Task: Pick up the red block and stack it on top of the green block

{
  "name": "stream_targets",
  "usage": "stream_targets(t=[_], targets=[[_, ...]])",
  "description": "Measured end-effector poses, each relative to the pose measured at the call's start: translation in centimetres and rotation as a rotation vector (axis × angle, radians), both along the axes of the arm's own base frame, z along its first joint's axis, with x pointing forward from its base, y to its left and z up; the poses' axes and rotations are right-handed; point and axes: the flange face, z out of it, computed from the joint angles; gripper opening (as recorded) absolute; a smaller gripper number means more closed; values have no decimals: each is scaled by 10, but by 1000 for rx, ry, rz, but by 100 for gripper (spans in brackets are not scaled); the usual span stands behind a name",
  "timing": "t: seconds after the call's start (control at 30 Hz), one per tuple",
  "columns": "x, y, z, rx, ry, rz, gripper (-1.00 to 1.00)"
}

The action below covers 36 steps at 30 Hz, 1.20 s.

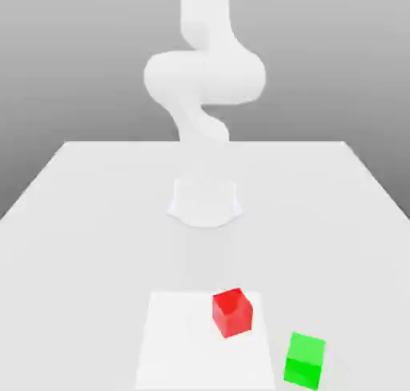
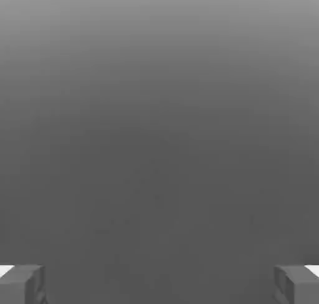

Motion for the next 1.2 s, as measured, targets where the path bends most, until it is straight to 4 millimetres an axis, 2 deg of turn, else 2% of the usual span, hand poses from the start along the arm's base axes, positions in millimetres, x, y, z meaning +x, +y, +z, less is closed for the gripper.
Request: stream_targets(t=[0.13,0.2,0.3,0.43,0.57,0.63,0.83,0.87,1.07,1.2], targets=[[44,12,-99,-68,155,56,0],[56,15,-149,-93,231,87,0],[64,20,-224,-121,344,139,0],[55,25,-321,-138,493,220,0],[25,32,-406,-132,633,308,0],[8,36,-441,-124,689,350,0],[1,36,-504,-118,710,362,0],[0,36,-513,-119,711,363,-100],[0,37,-517,-120,712,363,-100],[2,37,-490,-118,711,361,-100]])
